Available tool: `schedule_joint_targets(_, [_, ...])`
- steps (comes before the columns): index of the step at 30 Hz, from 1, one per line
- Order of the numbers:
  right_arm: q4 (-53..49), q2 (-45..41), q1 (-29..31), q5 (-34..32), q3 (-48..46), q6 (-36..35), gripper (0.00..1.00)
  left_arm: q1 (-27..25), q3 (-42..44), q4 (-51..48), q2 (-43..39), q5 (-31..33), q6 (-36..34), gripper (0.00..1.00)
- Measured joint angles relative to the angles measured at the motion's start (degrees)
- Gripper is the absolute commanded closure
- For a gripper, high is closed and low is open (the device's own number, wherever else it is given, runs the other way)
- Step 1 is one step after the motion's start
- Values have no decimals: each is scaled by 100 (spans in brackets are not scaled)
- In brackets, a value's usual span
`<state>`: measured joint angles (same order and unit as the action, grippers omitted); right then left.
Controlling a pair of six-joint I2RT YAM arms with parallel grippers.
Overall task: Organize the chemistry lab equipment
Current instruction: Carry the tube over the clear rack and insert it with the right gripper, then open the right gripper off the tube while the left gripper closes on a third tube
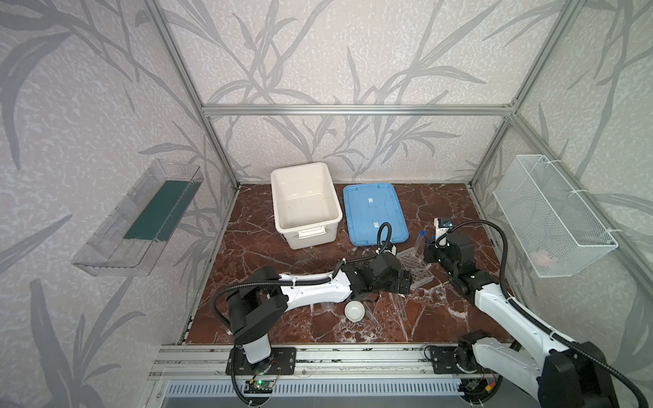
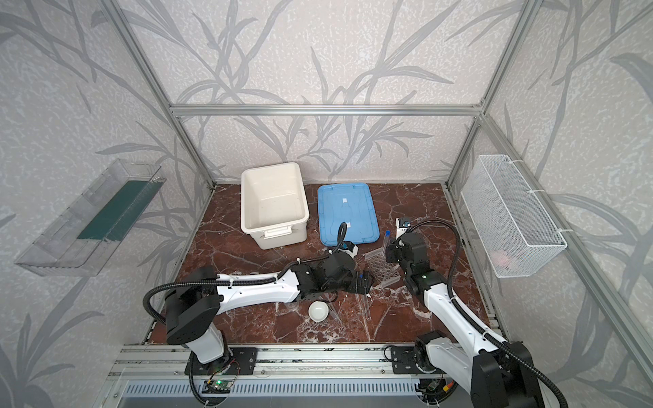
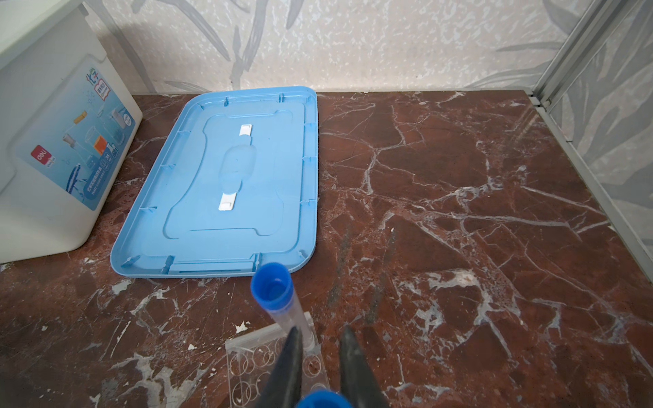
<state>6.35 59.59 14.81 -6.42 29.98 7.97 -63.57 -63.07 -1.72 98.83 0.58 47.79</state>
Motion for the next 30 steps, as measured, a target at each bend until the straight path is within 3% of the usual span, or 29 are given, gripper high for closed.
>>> schedule_joint_targets(13, [369,31,52,28,-413,-184,79,0,7,52,0,-2,37,1])
schedule_joint_targets(22, [87,-63,50,-9,-348,22,37,-2,11,-26,0,83,44,1])
schedule_joint_targets(26, [-352,-608,50,-219,-339,317,16,-20,-50,-413,0,122,44,4])
schedule_joint_targets(30, [-1102,-1335,50,-409,-107,739,2,-96,-208,-831,0,153,39,7])
